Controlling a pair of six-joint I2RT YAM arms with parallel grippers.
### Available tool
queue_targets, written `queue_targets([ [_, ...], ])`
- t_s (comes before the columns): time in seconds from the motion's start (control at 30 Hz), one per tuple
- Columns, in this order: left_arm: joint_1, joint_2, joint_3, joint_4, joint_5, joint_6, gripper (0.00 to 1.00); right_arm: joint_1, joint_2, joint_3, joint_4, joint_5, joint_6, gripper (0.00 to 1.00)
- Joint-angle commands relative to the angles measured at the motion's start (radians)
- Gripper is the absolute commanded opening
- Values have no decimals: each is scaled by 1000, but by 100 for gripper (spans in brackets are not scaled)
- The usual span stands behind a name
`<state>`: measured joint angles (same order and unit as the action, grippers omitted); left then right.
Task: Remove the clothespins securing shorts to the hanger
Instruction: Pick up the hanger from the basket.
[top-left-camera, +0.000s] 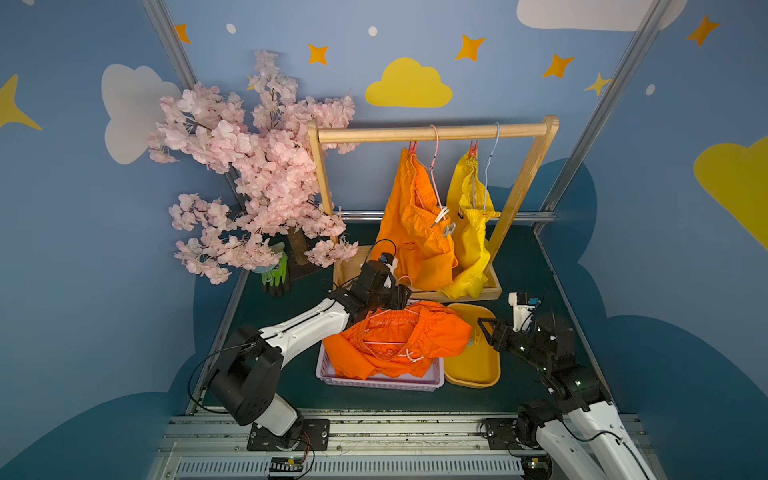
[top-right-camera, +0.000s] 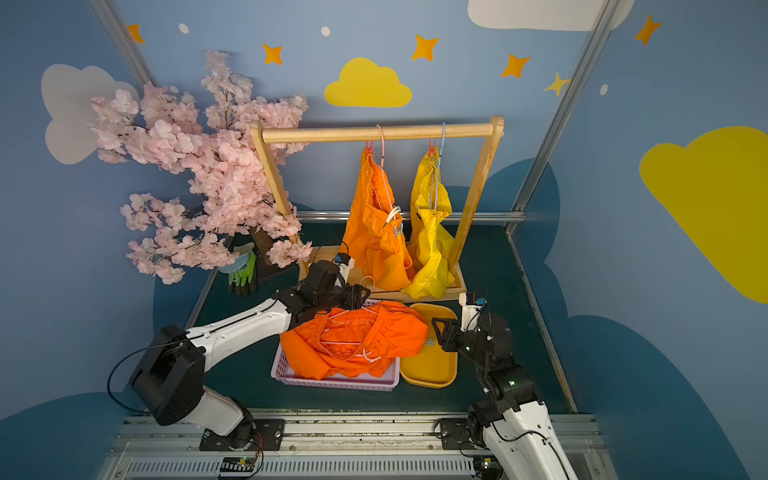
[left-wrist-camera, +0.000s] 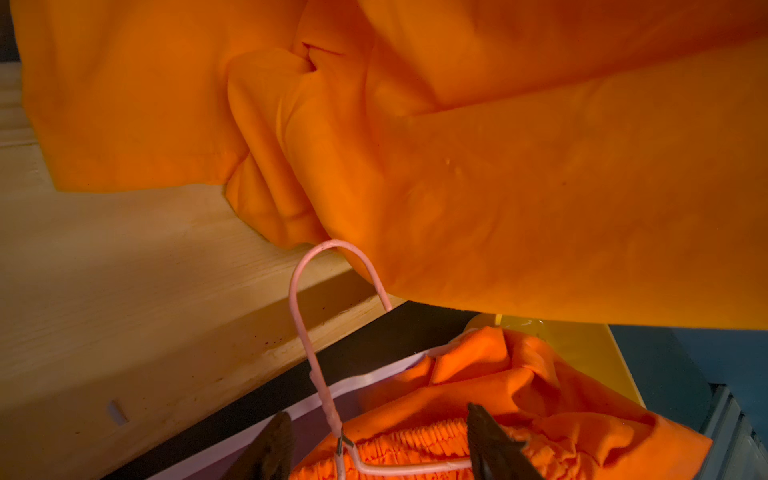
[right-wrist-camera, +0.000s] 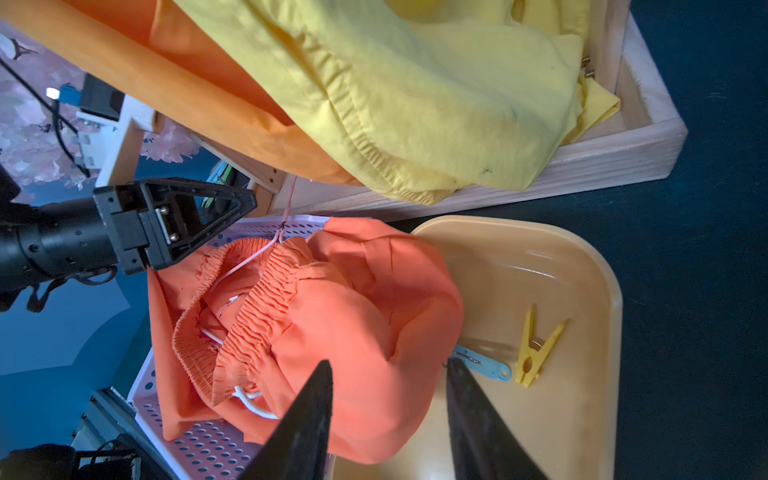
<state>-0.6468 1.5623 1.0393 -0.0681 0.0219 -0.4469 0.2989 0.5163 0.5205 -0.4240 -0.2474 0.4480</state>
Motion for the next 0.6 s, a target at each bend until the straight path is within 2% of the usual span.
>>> queue_targets([
  [0.0,4,28,45,-80,-15,-25,65,12,-8,-14,24,-26,-17,46],
  [0.27,0,103,97,-129,-33,-35,59,19,7,-29,39,-22,-23,46],
  [0.57,-11,163,116,-96,-91,-34,51,20,14,-40,56,-21,-25,46],
])
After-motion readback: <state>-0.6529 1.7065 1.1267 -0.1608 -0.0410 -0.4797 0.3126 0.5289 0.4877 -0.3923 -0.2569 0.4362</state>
